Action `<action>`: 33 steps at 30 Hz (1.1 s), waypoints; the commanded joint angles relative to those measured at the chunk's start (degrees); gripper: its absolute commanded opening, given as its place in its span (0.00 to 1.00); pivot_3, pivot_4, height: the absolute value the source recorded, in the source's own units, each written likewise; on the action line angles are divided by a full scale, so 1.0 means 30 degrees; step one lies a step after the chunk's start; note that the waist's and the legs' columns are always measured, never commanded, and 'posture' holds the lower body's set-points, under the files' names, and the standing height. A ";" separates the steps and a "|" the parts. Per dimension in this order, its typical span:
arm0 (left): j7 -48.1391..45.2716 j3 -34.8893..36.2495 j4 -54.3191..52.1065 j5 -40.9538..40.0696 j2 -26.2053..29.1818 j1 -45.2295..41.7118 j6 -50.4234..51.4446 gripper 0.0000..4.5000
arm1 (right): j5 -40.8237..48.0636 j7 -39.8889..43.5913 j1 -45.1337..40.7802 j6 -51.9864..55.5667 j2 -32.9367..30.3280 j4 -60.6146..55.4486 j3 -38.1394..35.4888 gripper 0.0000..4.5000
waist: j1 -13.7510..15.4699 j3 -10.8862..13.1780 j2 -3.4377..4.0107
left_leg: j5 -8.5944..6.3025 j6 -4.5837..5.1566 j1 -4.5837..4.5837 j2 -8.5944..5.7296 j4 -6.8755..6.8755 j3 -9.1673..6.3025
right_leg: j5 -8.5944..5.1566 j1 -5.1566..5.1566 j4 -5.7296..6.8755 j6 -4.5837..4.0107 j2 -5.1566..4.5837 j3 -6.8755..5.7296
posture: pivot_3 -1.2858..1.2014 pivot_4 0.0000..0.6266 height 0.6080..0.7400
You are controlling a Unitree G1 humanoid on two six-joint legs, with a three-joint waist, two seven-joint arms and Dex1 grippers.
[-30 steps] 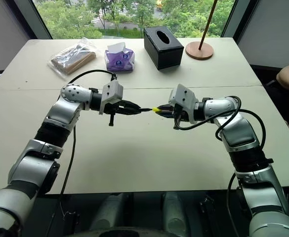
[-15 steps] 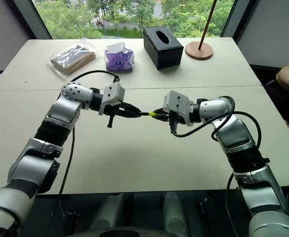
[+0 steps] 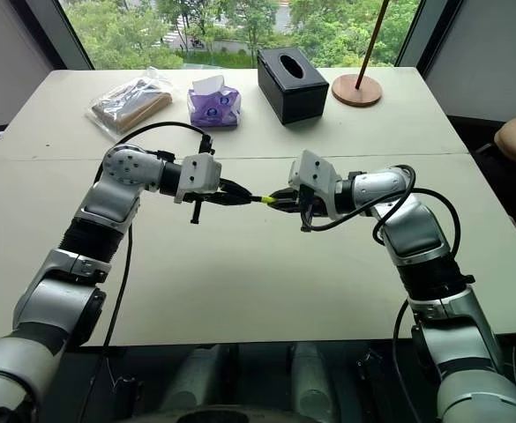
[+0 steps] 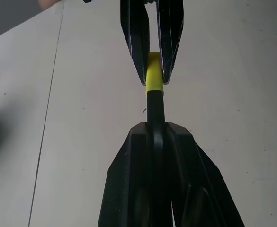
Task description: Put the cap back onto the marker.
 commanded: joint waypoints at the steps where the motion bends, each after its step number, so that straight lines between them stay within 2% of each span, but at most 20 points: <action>1: 0.0105 -0.0266 -0.1013 -0.1088 -0.1160 -0.0254 0.0481 0.00 | 0.1034 0.0127 -0.0912 -0.0403 0.0866 -0.0700 0.0075 0.01 | -0.0001 0.0000 0.0000 | 0.0000 0.0000 0.0000 -0.0001 0.0000 0.0001 | 0.0001 0.0000 0.0001 0.0001 0.0000 0.0000 | 0.52 0.24 1.00; 2: 0.0051 -0.0219 -0.0966 -0.1114 -0.1116 -0.0274 0.0662 0.00 | 0.0953 0.0194 -0.0885 -0.0421 0.0775 -0.0621 0.0107 0.01 | -0.0003 0.0000 0.0000 | 0.0000 0.0000 0.0000 -0.0001 0.0000 0.0001 | 0.0001 0.0000 0.0001 0.0002 0.0002 0.0001 | 0.52 0.24 1.00; 5: 0.0138 -0.0043 0.0728 -0.0449 -0.0503 -0.0574 0.0212 0.00 | -0.0101 0.0902 -0.0540 -0.0945 -0.0563 0.0121 0.0603 0.30 | 0.0027 0.0000 0.0000 | 0.0000 0.0000 0.0000 -0.0001 0.0002 0.0003 | 0.0002 0.0000 0.0002 0.0003 0.0001 0.0001 | 0.52 0.24 1.00; 11: 0.0989 0.0281 0.2984 0.0238 0.1032 -0.0584 -0.0194 0.00 | -0.0518 0.0909 0.0100 -0.1510 -0.2609 0.0365 0.0011 0.99 | -0.0070 0.0001 0.0000 | 0.0000 0.0000 0.0000 -0.0004 -0.0007 0.0018 | 0.0003 -0.0019 0.0010 0.0006 0.0003 -0.0001 | 0.52 0.24 1.00; 14: 0.1858 0.1120 0.2458 -0.0380 0.1804 0.0242 0.1496 0.00 | -0.0334 -0.0134 0.0306 -0.1113 -0.3491 0.0114 -0.1342 0.99 | -0.0045 0.0002 0.0001 | 0.0000 0.0000 0.0000 0.0005 -0.0020 0.0017 | 0.0003 -0.0029 0.0016 0.0009 0.0003 -0.0001 | 0.52 0.24 1.00; 17: 0.5956 0.3103 0.0522 -0.0885 0.1561 0.1709 0.5713 0.00 | -0.0106 -0.2120 0.0964 -0.0474 -0.3504 -0.0392 -0.3072 0.99 | -0.0018 0.0002 0.0001 | -0.0001 0.0000 0.0000 0.0015 -0.0019 -0.0019 | 0.0004 -0.0028 0.0011 0.0011 -0.0004 0.0001 | 0.52 0.24 1.00; 21: 1.2844 0.5885 -0.4998 -0.0863 -0.0362 0.4252 1.3731 0.00 | 0.0373 -0.4841 0.2428 0.0725 -0.2122 -0.1882 -0.4556 0.99 | 0.0001 -0.0002 -0.0007 | -0.0001 0.0000 0.0000 0.0024 -0.0012 -0.0098 | 0.0003 -0.0010 0.0016 0.0023 -0.0008 0.0001 | 0.52 0.24 1.00; 25: 1.7197 0.7592 -1.0223 -0.1093 -0.2751 0.5814 1.9819 0.00 | 0.0820 -0.6667 0.3266 0.1676 -0.0511 -0.3133 -0.4642 0.99 | 0.0012 0.0003 -0.0015 | 0.0000 0.0000 -0.0004 0.0010 0.0011 -0.0118 | 0.0000 -0.0001 0.0052 0.0032 -0.0010 0.0001 | 0.52 0.24 1.00; 29: 1.8955 0.7857 -1.2278 -0.1310 -0.3852 0.6798 2.1467 0.00 | 0.0752 -0.7894 0.3307 0.1971 0.0694 -0.3369 -0.4156 0.99 | 0.0011 0.0002 -0.0015 | 0.0004 -0.0008 0.0007 -0.0007 0.0019 -0.0126 | 0.0001 0.0003 0.0071 0.0031 -0.0005 0.0000 | 0.52 0.24 1.00; 33: 1.9733 0.7927 -1.2092 -0.1430 -0.3704 0.7383 2.1777 0.00 | 0.0689 -0.8674 0.3348 0.1842 0.1391 -0.3261 -0.3783 0.99 | -0.0022 0.0001 -0.0015 | 0.0007 -0.0016 0.0038 -0.0011 -0.0001 -0.0114 | 0.0000 0.0006 0.0077 0.0022 0.0002 0.0000 | 0.52 0.24 1.00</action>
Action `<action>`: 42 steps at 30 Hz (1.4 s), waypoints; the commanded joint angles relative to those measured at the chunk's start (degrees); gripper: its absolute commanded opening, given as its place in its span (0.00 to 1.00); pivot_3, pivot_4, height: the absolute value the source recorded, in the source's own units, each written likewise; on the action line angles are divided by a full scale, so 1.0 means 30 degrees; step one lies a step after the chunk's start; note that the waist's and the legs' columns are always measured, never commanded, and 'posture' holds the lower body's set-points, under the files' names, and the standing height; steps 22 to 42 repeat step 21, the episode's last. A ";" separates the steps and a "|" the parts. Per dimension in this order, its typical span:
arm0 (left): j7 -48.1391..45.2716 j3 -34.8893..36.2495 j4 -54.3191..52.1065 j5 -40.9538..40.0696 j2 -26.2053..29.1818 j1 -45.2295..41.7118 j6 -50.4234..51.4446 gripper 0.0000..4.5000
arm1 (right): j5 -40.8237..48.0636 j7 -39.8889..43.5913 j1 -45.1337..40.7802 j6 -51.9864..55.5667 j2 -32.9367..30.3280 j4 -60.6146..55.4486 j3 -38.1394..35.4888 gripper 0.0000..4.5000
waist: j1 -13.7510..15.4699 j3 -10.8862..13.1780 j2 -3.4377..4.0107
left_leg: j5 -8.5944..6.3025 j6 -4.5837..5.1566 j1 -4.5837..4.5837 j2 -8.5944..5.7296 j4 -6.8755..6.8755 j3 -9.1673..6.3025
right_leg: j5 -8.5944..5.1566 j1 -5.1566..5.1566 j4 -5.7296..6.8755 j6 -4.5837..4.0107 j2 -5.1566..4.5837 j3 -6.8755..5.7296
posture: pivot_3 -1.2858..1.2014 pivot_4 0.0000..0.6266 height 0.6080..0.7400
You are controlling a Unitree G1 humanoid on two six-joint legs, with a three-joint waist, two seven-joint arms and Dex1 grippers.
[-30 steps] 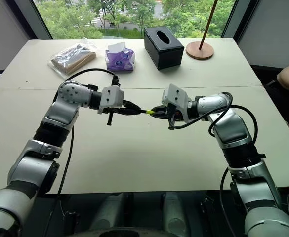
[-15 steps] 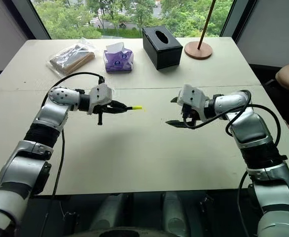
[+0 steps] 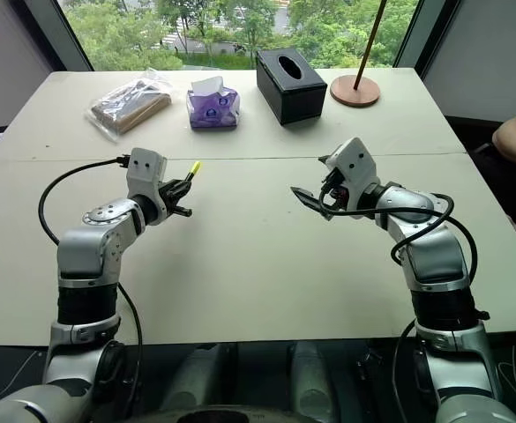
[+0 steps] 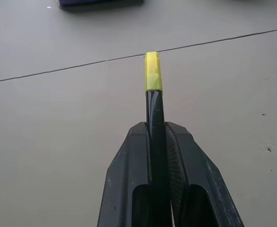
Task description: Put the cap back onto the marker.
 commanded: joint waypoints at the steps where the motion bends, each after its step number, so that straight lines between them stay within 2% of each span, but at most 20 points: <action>1: 0.0610 0.0557 -0.0474 -0.0435 0.0145 0.0232 0.0264 0.00 | 0.0093 -0.0550 -0.0084 -0.0255 0.0196 -0.0544 -0.0028 0.99 | 0.0025 0.0000 0.0000 | 0.0000 0.0000 0.0000 0.0000 -0.0001 -0.0001 | -0.0001 0.0000 0.0000 -0.0001 0.0002 0.0000 | 0.52 0.24 1.00; 3: 0.0612 0.0492 -0.0512 -0.0729 0.0091 0.0537 0.0275 0.22 | 0.0030 -0.0681 0.0051 -0.0370 0.0192 -0.0465 0.0098 1.00 | 0.0047 0.0000 0.0000 | 0.0000 0.0000 0.0000 0.0001 0.0000 0.0000 | -0.0002 0.0001 -0.0006 -0.0003 0.0001 0.0000 | 0.52 0.24 1.00; 4: 0.0632 0.0473 -0.0525 -0.0885 0.0032 0.0663 0.0195 0.28 | 0.0032 -0.0721 0.0098 -0.0403 0.0168 -0.0441 0.0121 1.00 | 0.0070 0.0000 0.0000 | 0.0000 -0.0001 0.0000 0.0001 0.0000 -0.0001 | -0.0004 0.0005 -0.0011 -0.0006 -0.0001 0.0000 | 0.52 0.24 1.00; 5: 0.0628 0.0451 -0.0504 -0.1029 -0.0016 0.0745 0.0077 0.38 | 0.0053 -0.0775 0.0129 -0.0402 0.0153 -0.0428 0.0109 1.00 | 0.0092 0.0000 0.0000 | 0.0000 -0.0001 0.0000 0.0001 0.0001 -0.0002 | -0.0011 0.0010 -0.0019 -0.0020 -0.0002 0.0000 | 0.52 0.24 1.00; 10: 0.0738 0.0689 -0.0233 -0.1711 -0.0363 0.0758 -0.1283 0.96 | 0.0045 -0.0984 0.0259 -0.0601 -0.0012 -0.0189 -0.0053 1.00 | 0.0083 0.0000 0.0000 | -0.0001 -0.0002 0.0000 0.0002 0.0000 -0.0003 | -0.0037 0.0027 -0.0046 -0.0074 -0.0005 0.0001 | 0.52 0.24 1.00; 13: 0.0688 0.0824 -0.0139 -0.2007 -0.0076 0.0379 -0.2184 0.98 | 0.0082 -0.1183 0.0252 -0.0910 -0.0175 -0.0016 -0.0516 1.00 | 0.0071 0.0000 0.0000 | -0.0002 -0.0003 0.0000 0.0003 -0.0003 -0.0001 | -0.0036 0.0026 -0.0049 -0.0079 -0.0005 0.0001 | 0.52 0.24 1.00; 16: -0.0071 0.1422 -0.0187 -0.2755 0.1071 -0.0410 -0.2703 0.98 | 0.0807 -0.1091 0.0408 -0.0649 -0.0634 -0.0346 -0.1787 1.00 | 0.0068 0.0001 -0.0001 | -0.0001 -0.0003 -0.0001 0.0003 -0.0008 -0.0001 | -0.0036 0.0021 -0.0049 -0.0081 -0.0004 0.0000 | 0.52 0.24 1.00; 21: -0.2556 0.2590 0.1256 -0.3492 0.5083 -0.0702 -0.4228 0.98 | 0.1907 -0.1765 0.1779 -0.0013 -0.1150 -0.1147 -0.4418 1.00 | 0.0030 -0.0003 0.0004 | -0.0002 -0.0002 0.0000 0.0005 -0.0032 0.0018 | -0.0039 0.0024 -0.0088 -0.0084 -0.0005 0.0001 | 0.52 0.24 1.00; 42: -0.2556 0.2590 0.1256 -0.3492 0.5083 -0.0702 -0.4228 0.98 | 0.1907 -0.1765 0.1779 -0.0013 -0.1150 -0.1147 -0.4418 1.00 | 0.0030 -0.0003 0.0004 | -0.0002 -0.0002 0.0000 0.0005 -0.0032 0.0018 | -0.0039 0.0024 -0.0088 -0.0084 -0.0005 0.0001 | 0.52 0.24 1.00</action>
